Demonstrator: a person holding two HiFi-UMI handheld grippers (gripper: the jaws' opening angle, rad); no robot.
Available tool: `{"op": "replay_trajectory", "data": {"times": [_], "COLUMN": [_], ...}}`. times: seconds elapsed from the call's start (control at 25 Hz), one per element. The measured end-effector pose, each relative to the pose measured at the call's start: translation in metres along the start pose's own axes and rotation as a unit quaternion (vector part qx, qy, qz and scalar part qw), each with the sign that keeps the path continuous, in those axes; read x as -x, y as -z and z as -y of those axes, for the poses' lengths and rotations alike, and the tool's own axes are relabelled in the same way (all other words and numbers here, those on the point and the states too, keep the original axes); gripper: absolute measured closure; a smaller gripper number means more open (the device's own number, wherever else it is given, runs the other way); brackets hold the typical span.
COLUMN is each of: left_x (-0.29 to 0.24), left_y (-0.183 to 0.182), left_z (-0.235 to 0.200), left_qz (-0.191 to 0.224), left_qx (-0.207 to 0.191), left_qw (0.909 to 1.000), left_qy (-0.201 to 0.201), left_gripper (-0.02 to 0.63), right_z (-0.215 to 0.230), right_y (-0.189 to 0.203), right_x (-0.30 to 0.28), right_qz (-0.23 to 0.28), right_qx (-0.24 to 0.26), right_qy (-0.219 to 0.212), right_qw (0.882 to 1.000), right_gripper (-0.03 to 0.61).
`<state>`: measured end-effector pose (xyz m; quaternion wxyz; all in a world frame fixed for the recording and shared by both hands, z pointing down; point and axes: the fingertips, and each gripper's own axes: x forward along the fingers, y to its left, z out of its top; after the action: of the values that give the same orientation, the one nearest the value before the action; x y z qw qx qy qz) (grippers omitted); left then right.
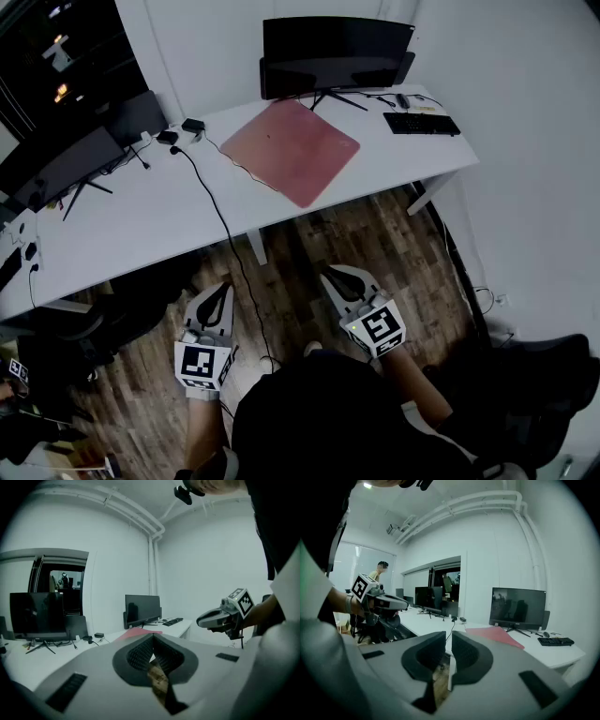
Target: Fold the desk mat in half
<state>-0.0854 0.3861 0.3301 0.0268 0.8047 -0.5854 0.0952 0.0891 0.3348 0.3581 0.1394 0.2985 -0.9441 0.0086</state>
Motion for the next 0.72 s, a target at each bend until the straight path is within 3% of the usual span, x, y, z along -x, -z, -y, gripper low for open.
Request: {"op": "replay_trajectory", "data": {"times": [0.72], "left_x": [-0.037], "left_y": [-0.013], "left_z": [0.051], "left_qz": [-0.007], "left_qx": [-0.061], "left_qw": [0.9979], "left_qy": [-0.019], "left_gripper": [0.609], "right_z": [0.047], "right_y": [0.006], "right_x": [0.033], "right_qz": [0.034], "right_qx": [0.029], "right_qy": [-0.018], "right_qw": [0.999], "right_gripper": [0.530]}}
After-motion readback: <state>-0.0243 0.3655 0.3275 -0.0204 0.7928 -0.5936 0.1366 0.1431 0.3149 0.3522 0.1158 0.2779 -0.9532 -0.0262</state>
